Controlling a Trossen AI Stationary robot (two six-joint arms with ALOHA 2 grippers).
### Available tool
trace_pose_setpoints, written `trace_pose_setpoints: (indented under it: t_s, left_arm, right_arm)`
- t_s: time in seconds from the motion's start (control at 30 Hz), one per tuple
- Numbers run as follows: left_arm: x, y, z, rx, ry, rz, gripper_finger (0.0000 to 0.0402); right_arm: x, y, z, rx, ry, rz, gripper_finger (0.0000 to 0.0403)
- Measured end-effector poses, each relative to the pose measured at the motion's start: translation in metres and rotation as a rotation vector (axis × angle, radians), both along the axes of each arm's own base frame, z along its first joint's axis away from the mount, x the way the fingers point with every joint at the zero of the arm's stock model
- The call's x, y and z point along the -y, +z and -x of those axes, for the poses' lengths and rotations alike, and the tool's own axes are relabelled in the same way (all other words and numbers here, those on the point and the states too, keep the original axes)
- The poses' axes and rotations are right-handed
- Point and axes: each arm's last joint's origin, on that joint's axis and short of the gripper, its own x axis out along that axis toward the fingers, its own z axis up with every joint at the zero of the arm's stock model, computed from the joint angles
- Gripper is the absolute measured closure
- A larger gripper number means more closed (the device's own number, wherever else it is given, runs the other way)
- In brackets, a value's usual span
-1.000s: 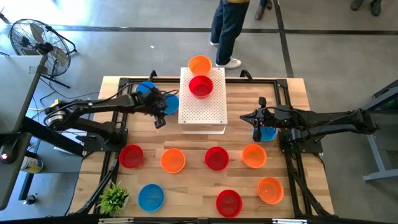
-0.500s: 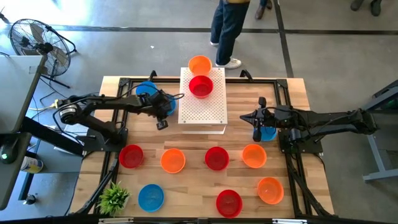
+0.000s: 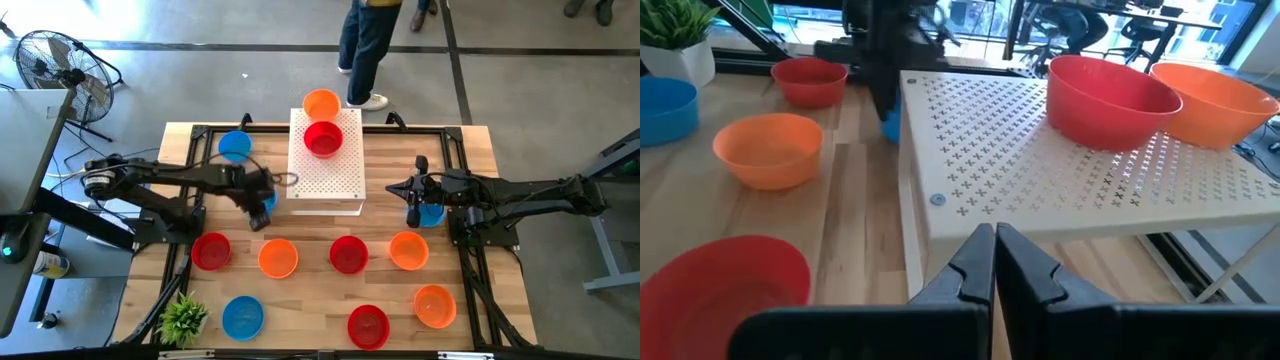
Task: Pick & Place Mini bowls
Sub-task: Put the blue bowl on the shelf
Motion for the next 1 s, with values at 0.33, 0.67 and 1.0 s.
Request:
trace_pose_setpoints:
  t_s: [0.33, 0.67, 1.0]
  left_arm:
    - [0.028, 0.004, 0.001, -0.002, 0.068, 0.033, 0.0321]
    - [0.010, 0.035, 0.047, -0.027, 0.341, 0.022, 0.0251]
    - [0.004, 0.022, 0.072, -0.163, 0.608, 0.123, 0.0250]
  right_arm:
    - [0.000, 0.000, 0.000, -0.006, 0.008, 0.024, 0.0402]
    - [0.000, 0.000, 0.000, -0.004, 0.019, 0.012, 0.0402]
    - [0.000, 0.000, 0.000, -0.002, 0.021, 0.016, 0.0401]
